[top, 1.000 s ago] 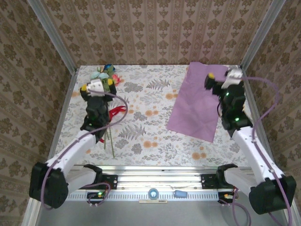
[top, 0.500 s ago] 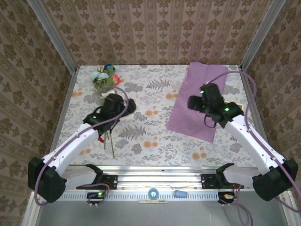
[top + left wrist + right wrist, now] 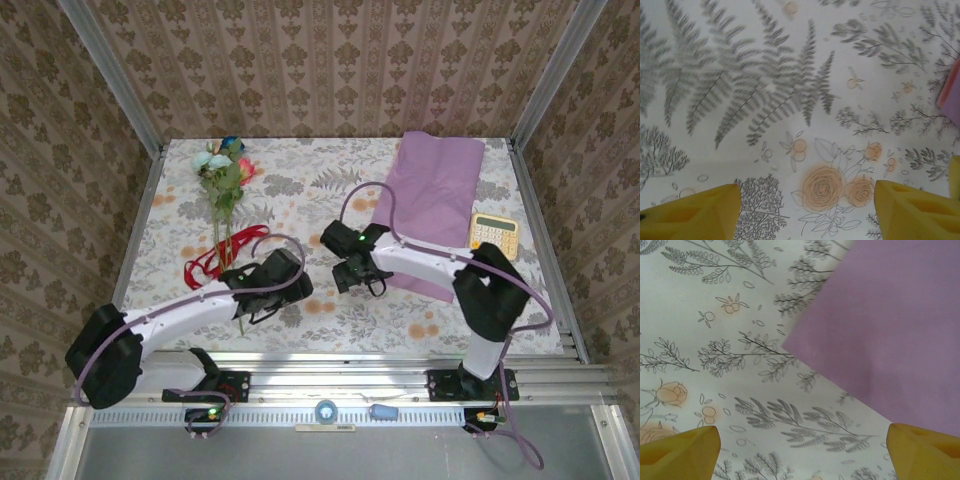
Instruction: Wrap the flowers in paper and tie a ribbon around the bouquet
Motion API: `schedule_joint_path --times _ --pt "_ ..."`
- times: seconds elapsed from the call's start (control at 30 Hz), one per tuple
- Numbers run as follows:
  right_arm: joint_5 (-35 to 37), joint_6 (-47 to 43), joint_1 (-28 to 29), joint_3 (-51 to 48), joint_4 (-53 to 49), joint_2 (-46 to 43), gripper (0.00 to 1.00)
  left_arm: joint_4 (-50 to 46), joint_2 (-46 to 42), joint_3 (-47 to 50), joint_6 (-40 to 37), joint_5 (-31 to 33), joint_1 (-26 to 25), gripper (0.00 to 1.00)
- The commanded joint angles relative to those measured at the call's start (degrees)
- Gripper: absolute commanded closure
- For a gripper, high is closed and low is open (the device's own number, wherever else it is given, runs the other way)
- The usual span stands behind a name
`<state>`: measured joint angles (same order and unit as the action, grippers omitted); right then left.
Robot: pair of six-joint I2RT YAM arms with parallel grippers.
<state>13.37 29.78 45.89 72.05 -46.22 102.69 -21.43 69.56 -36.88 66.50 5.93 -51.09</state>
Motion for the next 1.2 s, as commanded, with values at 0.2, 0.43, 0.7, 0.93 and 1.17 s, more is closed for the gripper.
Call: schedule_joint_path --times 0.2,0.43,0.7,0.93,1.17 --pt "6.5 -2.0 0.0 7.2 -4.1 11.1 0.20 6.5 -12.5 8.2 7.8 -0.1 0.9 0.39" --pt "11.4 -3.6 0.0 8.4 -3.4 13.0 0.34 6.3 -16.2 9.4 7.7 0.1 1.1 0.42" --pt "15.3 -5.4 -0.1 9.9 -3.9 14.4 0.53 5.8 -16.8 8.5 6.8 0.0 1.1 0.43" --pt "15.4 -5.8 -0.1 9.8 -3.4 12.2 0.85 6.9 -16.0 8.1 6.4 -0.6 1.2 0.44" --pt "15.0 -5.1 -0.2 11.3 -4.4 7.9 1.00 7.7 -14.6 7.6 5.9 -0.9 1.0 0.45"
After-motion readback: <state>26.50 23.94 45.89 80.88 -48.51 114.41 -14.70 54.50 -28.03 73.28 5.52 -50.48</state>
